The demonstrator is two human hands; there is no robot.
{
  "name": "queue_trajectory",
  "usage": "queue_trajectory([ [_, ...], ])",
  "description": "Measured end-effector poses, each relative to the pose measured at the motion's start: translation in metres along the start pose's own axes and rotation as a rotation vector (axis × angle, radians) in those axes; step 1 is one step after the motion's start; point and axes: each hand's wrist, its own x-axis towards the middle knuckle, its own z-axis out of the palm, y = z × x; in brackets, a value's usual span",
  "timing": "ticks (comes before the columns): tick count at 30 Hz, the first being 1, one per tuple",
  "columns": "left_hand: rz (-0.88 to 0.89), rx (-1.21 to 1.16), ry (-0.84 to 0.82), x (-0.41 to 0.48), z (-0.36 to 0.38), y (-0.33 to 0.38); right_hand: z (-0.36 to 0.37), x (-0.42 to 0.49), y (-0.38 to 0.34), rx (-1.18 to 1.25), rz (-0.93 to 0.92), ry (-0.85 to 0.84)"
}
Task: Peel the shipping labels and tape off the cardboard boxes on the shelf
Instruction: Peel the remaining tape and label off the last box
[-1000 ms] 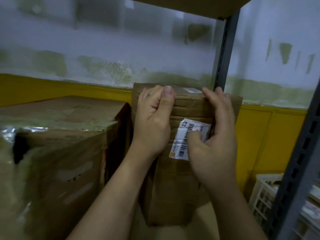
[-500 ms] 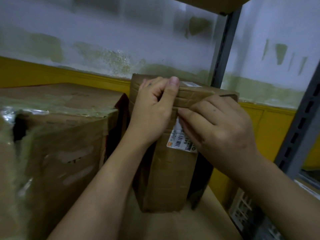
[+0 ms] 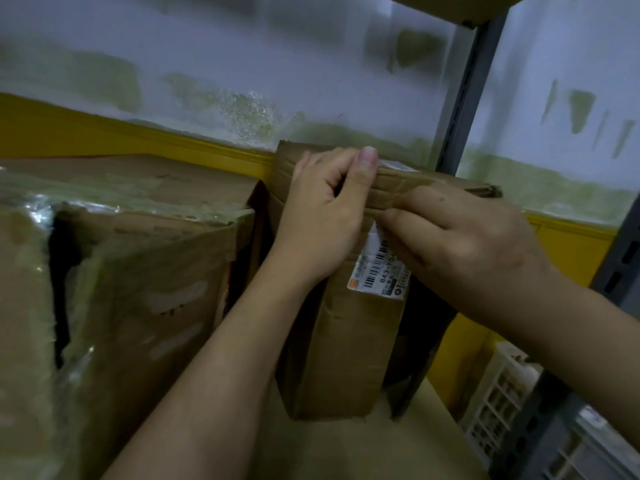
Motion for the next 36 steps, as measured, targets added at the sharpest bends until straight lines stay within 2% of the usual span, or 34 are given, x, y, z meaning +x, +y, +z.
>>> queue_trajectory([
  [8, -0.031, -0.020, 0.010, 0.001, 0.001, 0.002, -0.005, 0.020, -0.001, -0.106, -0.119, -0.093],
  [13, -0.016, -0.032, 0.022, 0.002, 0.003, -0.002, 0.000, 0.021, 0.002, -0.212, -0.120, -0.115],
  [23, -0.013, 0.062, 0.117, 0.001, 0.003, 0.004, -0.015, 0.013, 0.007, 0.055, -0.081, -0.257],
  [28, -0.012, 0.032, 0.093, 0.000, 0.001, 0.006, -0.017, -0.007, -0.004, 0.034, 0.052, -0.131],
  [36, -0.016, 0.015, 0.069, -0.001, 0.001, 0.003, -0.003, -0.005, 0.003, -0.047, -0.058, 0.086],
])
